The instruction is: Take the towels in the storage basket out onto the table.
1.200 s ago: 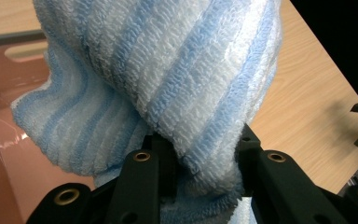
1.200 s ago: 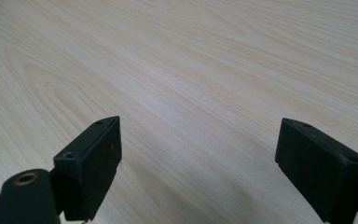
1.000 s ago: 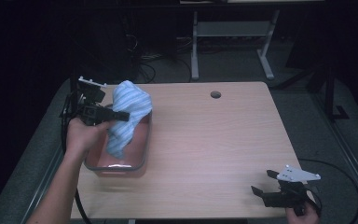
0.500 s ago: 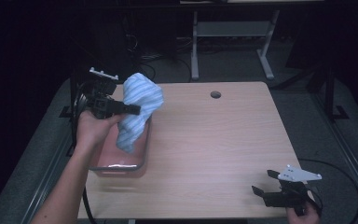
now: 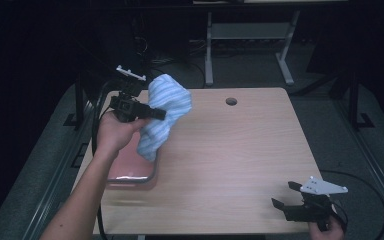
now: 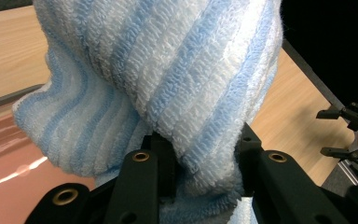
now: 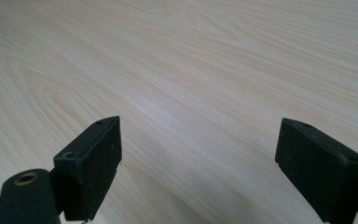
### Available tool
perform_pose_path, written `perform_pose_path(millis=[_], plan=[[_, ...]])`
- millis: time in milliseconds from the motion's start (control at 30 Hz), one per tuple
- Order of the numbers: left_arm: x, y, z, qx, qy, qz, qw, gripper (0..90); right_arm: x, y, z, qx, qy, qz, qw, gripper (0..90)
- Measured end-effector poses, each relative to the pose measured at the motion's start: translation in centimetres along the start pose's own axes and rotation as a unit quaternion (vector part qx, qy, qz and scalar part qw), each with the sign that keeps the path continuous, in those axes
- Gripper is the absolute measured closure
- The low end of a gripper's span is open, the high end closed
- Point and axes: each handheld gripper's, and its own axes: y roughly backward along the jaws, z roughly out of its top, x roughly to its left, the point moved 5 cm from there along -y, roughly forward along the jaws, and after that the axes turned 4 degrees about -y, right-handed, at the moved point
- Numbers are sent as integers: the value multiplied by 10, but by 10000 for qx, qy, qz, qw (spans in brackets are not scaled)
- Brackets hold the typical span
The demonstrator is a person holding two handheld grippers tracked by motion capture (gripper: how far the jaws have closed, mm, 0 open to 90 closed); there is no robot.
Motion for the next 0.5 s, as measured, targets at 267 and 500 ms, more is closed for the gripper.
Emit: perform_pose_path(millis=[267, 500], plan=[[-9, -15, 8, 40, -62, -58, 10000, 692, 0, 1, 1, -44, -16, -7, 10000, 140], [-17, -29, 14, 130, -148, -95, 9998, 692, 1, 2, 2, -73, -18, -4, 10000, 140]])
